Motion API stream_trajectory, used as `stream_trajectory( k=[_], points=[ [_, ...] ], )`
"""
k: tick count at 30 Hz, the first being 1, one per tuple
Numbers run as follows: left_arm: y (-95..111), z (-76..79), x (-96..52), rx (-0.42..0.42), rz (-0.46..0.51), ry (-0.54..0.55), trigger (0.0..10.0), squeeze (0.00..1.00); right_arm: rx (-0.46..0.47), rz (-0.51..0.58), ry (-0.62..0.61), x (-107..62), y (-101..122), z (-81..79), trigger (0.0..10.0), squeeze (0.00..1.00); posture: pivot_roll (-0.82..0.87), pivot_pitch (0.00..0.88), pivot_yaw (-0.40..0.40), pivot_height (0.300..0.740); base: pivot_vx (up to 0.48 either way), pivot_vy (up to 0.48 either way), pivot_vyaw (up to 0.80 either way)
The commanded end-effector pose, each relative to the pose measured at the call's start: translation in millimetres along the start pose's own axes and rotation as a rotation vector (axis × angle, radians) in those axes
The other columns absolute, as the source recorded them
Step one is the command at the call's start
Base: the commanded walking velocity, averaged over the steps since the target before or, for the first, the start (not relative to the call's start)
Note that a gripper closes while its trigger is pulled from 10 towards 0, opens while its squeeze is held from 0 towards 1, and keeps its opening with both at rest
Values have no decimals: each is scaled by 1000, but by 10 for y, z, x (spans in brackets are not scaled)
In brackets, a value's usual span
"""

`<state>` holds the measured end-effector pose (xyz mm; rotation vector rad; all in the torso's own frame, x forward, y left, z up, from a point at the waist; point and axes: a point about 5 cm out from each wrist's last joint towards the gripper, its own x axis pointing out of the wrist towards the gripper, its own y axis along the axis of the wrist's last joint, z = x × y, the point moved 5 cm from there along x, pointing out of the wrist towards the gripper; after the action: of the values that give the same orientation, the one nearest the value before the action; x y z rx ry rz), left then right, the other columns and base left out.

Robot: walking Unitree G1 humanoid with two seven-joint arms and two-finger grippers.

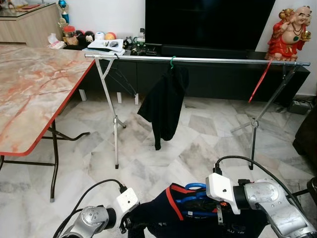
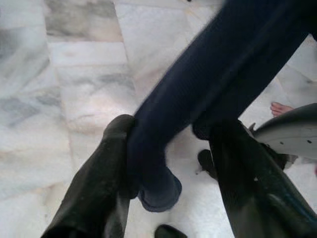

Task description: Hang hanger

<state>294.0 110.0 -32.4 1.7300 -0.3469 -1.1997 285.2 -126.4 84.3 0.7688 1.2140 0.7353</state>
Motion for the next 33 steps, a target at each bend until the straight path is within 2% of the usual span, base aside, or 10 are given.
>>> stream_trajectory(
  k=[1, 18, 33],
  points=[
    [24, -19, 0, -18, 10, 0, 0, 0, -43, 35, -46, -109, 155, 123, 10000, 0, 85, 0, -41, 740, 0, 0, 0],
    [139, -93, 23, -76, 66, 42, 0, 0, -11, 51, -34, -96, 145, 87, 10000, 0, 83, 7, -53, 740, 0, 0, 0],
    [140, -110, 13, -86, 62, 38, 0, 0, 6, 36, -42, -68, 88, 102, 10000, 0, 90, 12, -53, 740, 0, 0, 0]
  ],
)
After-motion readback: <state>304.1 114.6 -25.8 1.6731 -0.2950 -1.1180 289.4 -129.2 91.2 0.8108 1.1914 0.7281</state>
